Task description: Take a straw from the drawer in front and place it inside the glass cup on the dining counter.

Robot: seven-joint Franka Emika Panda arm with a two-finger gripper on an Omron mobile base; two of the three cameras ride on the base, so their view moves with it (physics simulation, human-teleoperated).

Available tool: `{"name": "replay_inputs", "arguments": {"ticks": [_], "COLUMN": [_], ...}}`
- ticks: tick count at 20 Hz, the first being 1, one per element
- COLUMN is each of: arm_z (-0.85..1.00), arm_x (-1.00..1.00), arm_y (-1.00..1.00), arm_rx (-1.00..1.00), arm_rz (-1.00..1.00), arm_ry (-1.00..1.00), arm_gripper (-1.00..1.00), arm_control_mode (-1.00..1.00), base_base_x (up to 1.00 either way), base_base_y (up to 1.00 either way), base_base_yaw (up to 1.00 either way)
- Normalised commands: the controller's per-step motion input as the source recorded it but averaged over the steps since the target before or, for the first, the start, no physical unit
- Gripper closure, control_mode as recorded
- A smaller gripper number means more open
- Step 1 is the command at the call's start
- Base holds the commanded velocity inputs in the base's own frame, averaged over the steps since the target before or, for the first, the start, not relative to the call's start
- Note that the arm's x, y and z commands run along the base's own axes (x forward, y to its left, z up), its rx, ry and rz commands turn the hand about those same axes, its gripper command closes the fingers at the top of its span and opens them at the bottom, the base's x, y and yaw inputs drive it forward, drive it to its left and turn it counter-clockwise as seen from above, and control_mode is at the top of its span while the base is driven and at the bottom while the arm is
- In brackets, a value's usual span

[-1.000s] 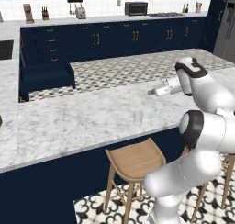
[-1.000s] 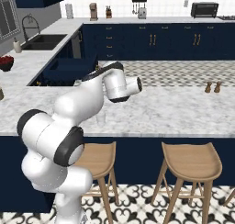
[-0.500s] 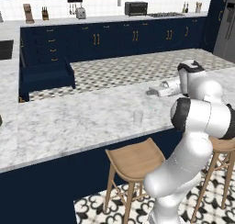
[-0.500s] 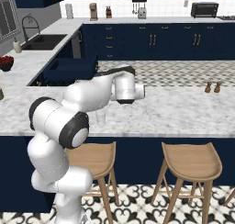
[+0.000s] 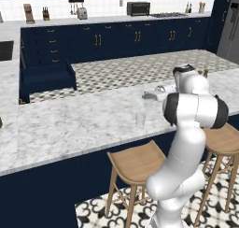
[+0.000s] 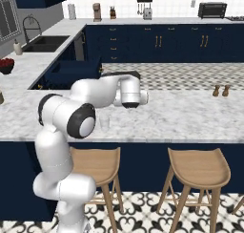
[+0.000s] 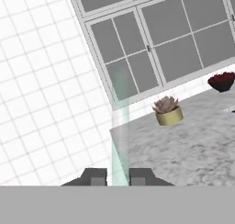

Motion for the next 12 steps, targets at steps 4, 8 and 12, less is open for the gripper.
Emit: {"name": "replay_inputs", "arguments": {"ticks": [4, 8, 12], "arm_z": [-0.26, -0.22, -0.17], "arm_x": [0.19, 0.33, 0.37], "arm_y": [0.01, 0.00, 0.00], "arm_rx": [0.01, 0.01, 0.03], "arm_rz": [0.07, 0.06, 0.07], "arm_ry": [-0.04, -0.07, -0.07], "arm_gripper": [1.00, 1.00, 1.00], "arm_control_mode": [-1.00, -1.00, -1.00], "base_base_x": [0.00, 0.00, 0.00], "base_base_y": [0.00, 0.00, 0.00], "base_base_yaw": [0.00, 0.00, 0.00]}}
